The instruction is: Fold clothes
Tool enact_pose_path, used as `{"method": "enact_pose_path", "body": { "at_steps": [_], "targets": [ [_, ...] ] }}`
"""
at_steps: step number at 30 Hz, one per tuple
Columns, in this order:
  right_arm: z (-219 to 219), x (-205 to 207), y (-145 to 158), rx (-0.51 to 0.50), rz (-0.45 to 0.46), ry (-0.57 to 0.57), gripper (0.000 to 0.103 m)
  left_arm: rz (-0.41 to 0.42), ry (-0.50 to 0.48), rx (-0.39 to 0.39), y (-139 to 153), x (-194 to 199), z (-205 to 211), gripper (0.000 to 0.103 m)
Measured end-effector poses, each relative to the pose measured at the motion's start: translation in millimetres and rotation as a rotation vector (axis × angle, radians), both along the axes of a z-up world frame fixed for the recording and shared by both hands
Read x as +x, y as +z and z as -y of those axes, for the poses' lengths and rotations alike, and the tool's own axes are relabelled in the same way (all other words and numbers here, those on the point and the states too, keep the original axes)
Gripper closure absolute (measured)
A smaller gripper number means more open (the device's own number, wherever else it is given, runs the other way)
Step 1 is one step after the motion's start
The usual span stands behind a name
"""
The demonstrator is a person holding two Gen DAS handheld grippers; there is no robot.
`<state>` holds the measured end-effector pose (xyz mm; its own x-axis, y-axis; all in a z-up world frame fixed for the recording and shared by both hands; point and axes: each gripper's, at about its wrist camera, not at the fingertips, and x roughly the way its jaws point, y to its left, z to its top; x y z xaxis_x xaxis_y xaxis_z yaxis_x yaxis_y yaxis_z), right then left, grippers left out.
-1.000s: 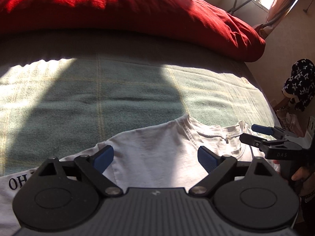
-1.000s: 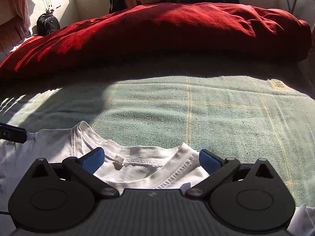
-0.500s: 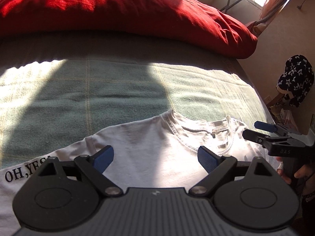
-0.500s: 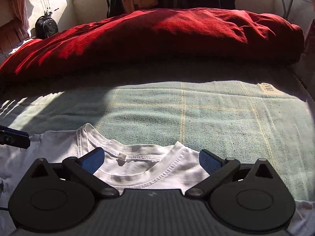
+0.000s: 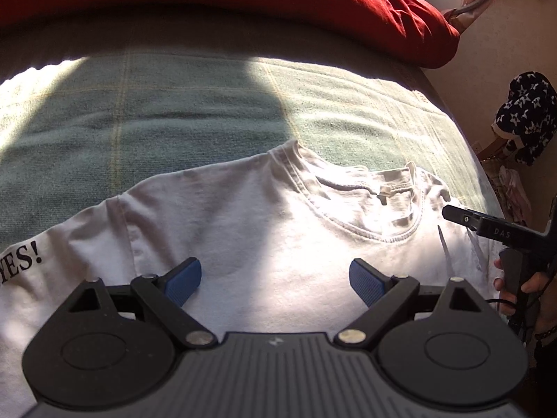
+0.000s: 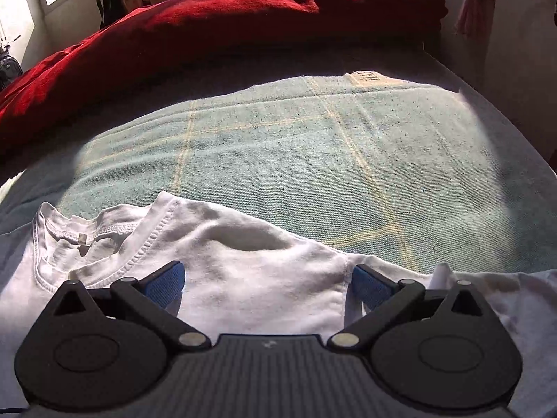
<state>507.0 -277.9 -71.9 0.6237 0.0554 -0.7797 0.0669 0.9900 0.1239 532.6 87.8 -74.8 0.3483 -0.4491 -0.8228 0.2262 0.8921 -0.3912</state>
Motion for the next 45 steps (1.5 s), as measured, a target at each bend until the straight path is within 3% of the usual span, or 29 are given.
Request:
{"method": "enact_pose_path", "body": {
  "at_steps": [5,7,13,20,32,45],
  "targets": [
    [11.1,-28.9,26.9,-0.005,0.044,-0.051,0.0,0.005,-0.024,0.015,3.2,6.0,1.9,0.011],
    [22.0,-40.0,26.8,0.005,0.035,-0.097,0.0,0.002,-0.031,0.019,0.6,6.3,3.2,0.011],
    [61.5,-44.5,-13.9,0.039,-0.034,-0.189,0.0,-0.003,-0.038,0.029,-4.0,5.6,4.7,0.011],
    [78.6,-45.9,2.9,0.079,-0.02,-0.273,0.0,-0.014,-0.045,0.037,-1.7,9.8,6.1,0.011],
    [51.5,-38.3,24.0,0.105,0.053,-0.197,0.0,-0.003,-0.061,0.059,-2.8,7.6,9.9,0.011],
    [44.5,-12.2,-14.2,0.036,-0.013,-0.193,0.0,-0.004,-0.054,0.044,-4.9,8.3,8.4,0.011]
  ]
}}
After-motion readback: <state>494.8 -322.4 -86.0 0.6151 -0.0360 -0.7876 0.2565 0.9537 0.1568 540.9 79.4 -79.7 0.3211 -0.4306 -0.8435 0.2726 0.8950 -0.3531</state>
